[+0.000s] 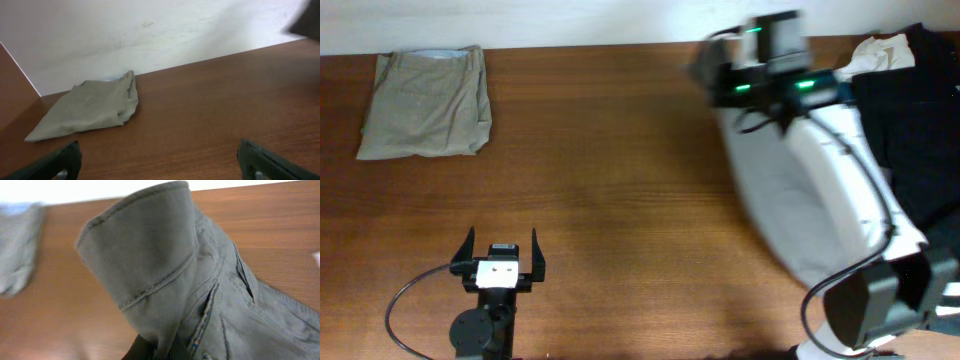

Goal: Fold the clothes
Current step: 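Drag the grey shorts leftward and lay them flat mid-table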

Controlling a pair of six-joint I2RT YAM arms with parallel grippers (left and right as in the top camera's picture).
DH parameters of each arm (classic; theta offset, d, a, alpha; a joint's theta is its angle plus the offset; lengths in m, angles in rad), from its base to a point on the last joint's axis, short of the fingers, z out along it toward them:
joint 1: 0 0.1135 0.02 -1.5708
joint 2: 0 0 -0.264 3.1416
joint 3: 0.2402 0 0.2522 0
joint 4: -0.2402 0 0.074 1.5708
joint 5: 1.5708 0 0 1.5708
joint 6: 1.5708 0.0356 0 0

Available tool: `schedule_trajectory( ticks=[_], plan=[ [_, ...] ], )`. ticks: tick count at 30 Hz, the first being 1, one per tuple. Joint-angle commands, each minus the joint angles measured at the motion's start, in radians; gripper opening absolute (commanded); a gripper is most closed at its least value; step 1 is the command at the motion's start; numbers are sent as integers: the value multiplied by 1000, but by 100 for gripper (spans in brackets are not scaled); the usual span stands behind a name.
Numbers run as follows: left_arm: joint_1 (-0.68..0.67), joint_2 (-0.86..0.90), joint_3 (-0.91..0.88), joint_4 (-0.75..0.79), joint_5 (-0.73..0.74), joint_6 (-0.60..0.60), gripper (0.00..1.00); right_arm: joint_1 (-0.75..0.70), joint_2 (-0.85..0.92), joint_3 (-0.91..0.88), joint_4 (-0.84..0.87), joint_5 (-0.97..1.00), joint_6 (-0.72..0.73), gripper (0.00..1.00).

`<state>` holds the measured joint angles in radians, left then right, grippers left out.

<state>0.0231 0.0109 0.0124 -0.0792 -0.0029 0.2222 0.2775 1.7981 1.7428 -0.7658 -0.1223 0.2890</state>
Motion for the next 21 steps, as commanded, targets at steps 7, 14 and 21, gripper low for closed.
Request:
schedule_trajectory(
  ticks=[7, 14, 21],
  plan=[
    [6, -4, -3, -4, 14, 15, 99, 488, 238, 10, 96, -37, 226, 4],
    [6, -4, -3, -4, 14, 15, 99, 579, 182, 10, 122, -24, 188, 53],
    [6, -4, -3, -4, 14, 15, 99, 157, -111, 78, -310, 93, 160, 99]
  ],
)
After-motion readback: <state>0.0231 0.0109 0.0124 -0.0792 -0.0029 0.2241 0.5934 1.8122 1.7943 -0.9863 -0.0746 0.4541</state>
